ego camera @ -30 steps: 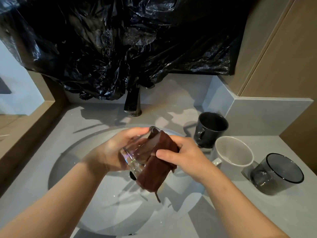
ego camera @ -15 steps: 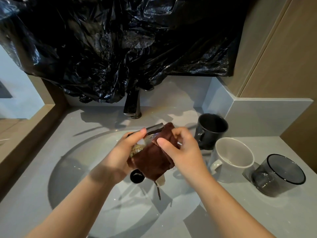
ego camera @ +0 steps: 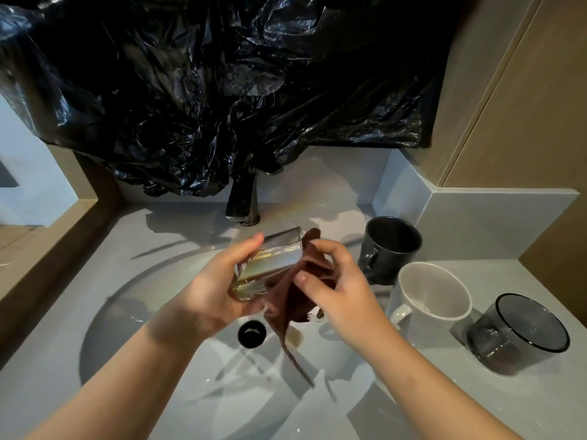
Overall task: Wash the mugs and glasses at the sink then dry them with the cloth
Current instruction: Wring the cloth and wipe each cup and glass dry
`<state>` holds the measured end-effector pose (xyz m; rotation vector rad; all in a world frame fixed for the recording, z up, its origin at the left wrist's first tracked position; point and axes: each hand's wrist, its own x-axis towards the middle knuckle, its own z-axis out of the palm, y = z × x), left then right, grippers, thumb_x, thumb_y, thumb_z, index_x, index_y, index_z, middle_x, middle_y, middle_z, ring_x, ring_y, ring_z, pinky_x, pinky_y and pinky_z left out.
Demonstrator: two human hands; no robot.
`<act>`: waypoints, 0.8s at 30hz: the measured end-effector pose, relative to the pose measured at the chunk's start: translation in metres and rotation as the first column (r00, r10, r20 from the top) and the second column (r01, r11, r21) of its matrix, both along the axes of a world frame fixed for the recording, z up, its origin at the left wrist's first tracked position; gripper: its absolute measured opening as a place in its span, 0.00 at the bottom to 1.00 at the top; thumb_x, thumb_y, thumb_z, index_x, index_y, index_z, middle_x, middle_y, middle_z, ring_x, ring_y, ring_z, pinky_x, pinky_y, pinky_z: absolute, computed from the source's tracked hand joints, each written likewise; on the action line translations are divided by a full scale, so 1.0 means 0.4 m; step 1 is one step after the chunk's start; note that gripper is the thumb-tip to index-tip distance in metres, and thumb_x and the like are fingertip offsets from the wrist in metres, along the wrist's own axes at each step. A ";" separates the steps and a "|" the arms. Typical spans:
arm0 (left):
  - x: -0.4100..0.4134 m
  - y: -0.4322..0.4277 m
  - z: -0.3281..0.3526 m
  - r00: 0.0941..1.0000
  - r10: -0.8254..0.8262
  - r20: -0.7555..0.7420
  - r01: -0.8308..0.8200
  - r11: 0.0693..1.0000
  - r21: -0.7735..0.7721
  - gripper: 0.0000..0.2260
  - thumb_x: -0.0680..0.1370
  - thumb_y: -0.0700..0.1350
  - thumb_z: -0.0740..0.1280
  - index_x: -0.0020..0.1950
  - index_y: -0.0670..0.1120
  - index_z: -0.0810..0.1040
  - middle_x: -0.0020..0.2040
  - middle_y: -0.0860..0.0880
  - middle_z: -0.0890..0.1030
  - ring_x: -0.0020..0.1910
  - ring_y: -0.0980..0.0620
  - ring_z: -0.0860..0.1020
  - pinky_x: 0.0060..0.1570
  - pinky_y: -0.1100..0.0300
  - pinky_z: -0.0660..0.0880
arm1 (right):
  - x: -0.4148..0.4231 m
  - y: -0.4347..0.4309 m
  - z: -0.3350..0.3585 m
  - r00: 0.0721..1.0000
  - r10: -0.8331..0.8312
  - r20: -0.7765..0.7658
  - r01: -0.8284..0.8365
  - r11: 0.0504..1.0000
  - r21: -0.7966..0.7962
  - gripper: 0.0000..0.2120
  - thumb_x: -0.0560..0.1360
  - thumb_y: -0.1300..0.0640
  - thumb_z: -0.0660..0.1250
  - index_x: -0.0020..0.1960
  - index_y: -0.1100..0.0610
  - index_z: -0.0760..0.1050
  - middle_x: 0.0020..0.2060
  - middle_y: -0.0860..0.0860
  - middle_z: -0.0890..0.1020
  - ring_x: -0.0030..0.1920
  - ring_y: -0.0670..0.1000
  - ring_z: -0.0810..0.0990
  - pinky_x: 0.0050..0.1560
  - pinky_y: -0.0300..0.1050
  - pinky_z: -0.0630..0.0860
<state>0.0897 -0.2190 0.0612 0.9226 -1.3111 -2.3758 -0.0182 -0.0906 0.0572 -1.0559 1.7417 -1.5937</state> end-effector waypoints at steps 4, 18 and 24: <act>0.006 -0.017 -0.004 0.999 -0.019 0.039 0.018 1.000 0.020 0.26 0.66 0.57 0.70 0.57 0.41 0.78 0.41 0.43 0.81 0.34 0.48 0.79 0.33 0.59 0.73 | -0.010 0.003 0.006 0.983 0.180 -0.039 -0.178 0.983 0.052 0.04 0.73 0.51 0.69 0.47 0.46 0.76 0.46 0.47 0.79 0.48 0.37 0.78 0.53 0.32 0.72; -0.006 -0.014 0.039 0.969 -0.153 0.196 0.200 0.946 -0.255 0.18 0.61 0.54 0.72 0.43 0.43 0.77 0.25 0.51 0.73 0.21 0.55 0.68 0.19 0.67 0.60 | -0.017 -0.029 -0.035 0.690 0.398 -0.604 -0.235 0.913 0.334 0.15 0.68 0.45 0.67 0.54 0.44 0.74 0.51 0.43 0.80 0.58 0.46 0.73 0.66 0.45 0.66; -0.012 0.006 0.019 0.973 -0.106 0.205 0.154 0.959 -0.236 0.18 0.61 0.58 0.68 0.42 0.46 0.78 0.26 0.51 0.75 0.22 0.56 0.69 0.24 0.64 0.59 | -0.009 -0.029 -0.019 0.839 0.398 -0.371 -0.259 0.892 0.371 0.10 0.72 0.56 0.67 0.53 0.50 0.77 0.47 0.50 0.83 0.49 0.49 0.81 0.54 0.52 0.77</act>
